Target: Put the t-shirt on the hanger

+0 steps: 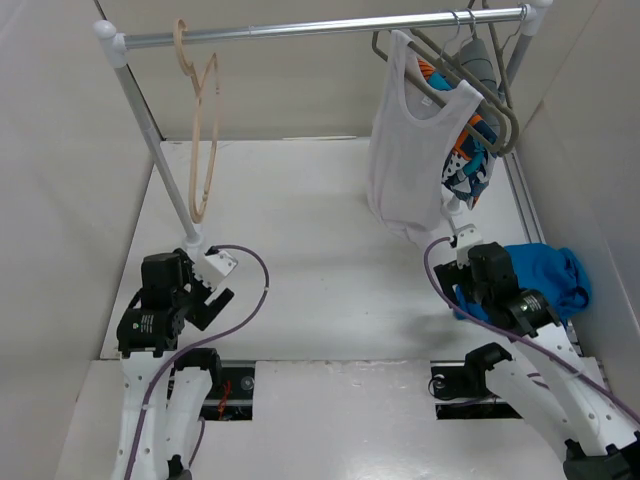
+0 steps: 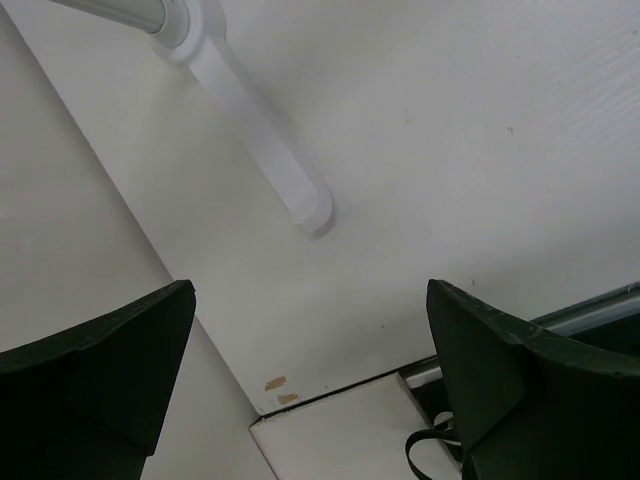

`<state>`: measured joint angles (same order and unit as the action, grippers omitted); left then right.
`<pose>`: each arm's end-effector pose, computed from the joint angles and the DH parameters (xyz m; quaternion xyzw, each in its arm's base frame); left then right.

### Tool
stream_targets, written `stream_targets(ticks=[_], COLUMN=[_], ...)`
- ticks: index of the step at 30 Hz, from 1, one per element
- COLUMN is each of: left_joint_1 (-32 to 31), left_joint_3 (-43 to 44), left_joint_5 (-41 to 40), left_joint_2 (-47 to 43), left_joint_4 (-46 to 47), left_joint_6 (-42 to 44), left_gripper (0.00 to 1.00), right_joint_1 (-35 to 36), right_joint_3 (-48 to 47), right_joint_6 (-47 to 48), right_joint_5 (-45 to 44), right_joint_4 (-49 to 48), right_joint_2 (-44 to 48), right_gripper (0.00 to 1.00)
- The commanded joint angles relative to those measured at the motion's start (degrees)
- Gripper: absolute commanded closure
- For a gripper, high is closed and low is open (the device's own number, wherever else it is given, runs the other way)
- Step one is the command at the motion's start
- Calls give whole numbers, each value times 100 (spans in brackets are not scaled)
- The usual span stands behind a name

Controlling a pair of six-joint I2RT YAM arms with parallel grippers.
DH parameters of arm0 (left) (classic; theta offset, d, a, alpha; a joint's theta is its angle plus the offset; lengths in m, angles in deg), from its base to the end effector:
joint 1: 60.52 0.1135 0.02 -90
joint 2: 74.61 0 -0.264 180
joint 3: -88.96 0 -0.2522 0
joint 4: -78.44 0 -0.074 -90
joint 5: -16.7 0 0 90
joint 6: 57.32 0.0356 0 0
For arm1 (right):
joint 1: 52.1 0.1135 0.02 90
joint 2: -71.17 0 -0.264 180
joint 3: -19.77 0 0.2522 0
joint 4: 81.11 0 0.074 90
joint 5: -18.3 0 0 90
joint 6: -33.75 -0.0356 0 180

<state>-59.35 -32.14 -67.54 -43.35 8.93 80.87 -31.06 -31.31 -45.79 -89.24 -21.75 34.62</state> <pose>0.0993 -0.0015 0.2945 0.3826 0.8281 0.1284 0.3892 0.1239 0.0362 0.2579 -0.1913 0.8942 -0.1052 0.3909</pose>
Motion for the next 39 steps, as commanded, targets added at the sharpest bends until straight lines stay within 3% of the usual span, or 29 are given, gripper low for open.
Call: stream_targets(ticks=[1,5,9,13,17,23,26,30,36,39], left_joint_1=[-29,-29,-29,-29,-29,-29,-29,-29,-29,-29], left_joint_3=[117,196,135,188,188,135,135,82,29,29], left_joint_5=[22,82,390,637,760,822,874,874,874,761], left_joint_2=[-85,-340,-525,-525,-472,-525,-656,-710,-762,-815], left_joint_4=[363,617,618,872,1145,1145,1145,1198,1312,1365], left_joint_6=[-502,-477,112,-106,-389,-389,-389,-283,-283,-283], left_gripper=[0,0,0,0,0,0,0,0,0,0], right_joint_1=[-30,-82,-144,-451,-785,-847,-969,-1373,-1699,-1699], right_joint_3=[14,14,14,207,497,876,876,876,753,691], right_joint_6=[-123,-123,-176,-176,-176,-88,-88,-289,-352,-255], right_joint_5=[40,-21,-126,-250,206,498,348,286,682,848], right_joint_4=[-254,-254,-307,-508,-1025,-1449,-1370,-1317,-2090,-2213], right_joint_2=[61,61,-149,-545,-888,-1011,-1011,-1353,-2451,-2743], right_gripper=[0,0,0,0,0,23,23,3,9,69])
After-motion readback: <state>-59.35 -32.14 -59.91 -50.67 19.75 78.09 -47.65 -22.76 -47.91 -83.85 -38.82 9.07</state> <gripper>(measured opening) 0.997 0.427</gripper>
